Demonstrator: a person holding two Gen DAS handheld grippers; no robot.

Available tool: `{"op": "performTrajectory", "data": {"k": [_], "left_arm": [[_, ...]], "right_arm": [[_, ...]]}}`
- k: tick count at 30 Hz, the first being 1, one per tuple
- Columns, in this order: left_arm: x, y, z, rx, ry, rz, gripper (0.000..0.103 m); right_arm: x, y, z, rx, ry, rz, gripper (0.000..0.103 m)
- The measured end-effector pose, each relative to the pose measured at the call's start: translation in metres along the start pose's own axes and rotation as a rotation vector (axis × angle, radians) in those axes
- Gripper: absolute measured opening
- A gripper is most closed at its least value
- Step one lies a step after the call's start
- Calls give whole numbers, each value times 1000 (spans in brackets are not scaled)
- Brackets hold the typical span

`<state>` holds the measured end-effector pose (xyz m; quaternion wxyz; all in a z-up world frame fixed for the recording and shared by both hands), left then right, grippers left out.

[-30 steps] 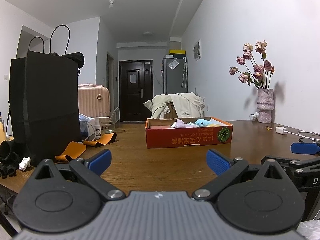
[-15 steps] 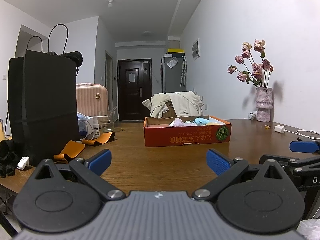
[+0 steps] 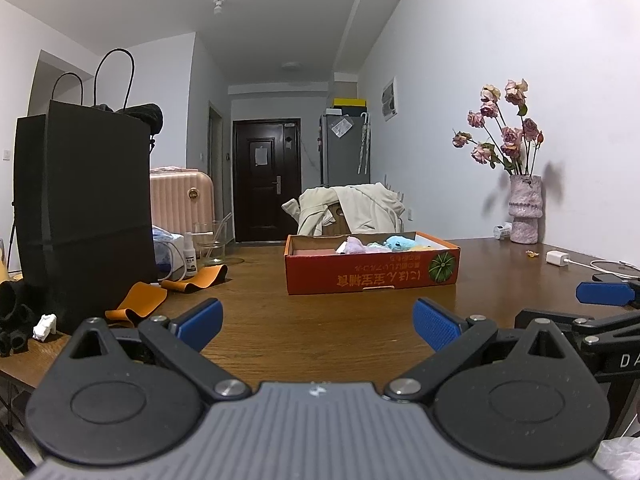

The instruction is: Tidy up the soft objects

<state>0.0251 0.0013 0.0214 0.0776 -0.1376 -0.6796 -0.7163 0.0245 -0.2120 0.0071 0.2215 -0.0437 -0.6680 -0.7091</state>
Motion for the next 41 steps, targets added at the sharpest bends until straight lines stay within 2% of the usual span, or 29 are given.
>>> {"op": "performTrajectory", "data": {"k": [24, 41], "left_arm": [[0, 1, 0, 0, -3, -7, 103], [9, -2, -3, -24, -15, -50, 103]], "right_arm": [[1, -1, 0, 1, -2, -4, 103], [-1, -2, -1, -4, -5, -7, 103]]}}
Point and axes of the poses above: each gripper's, at about its wrist camera, not at the fingertips, and x roughly against the way its jaws point, z to its left, y to its top, the point moved 1 cm from there along -x, roughly the way its jaws point, and after that the axes turned 9 degrees about z, right-handed, at the moved point
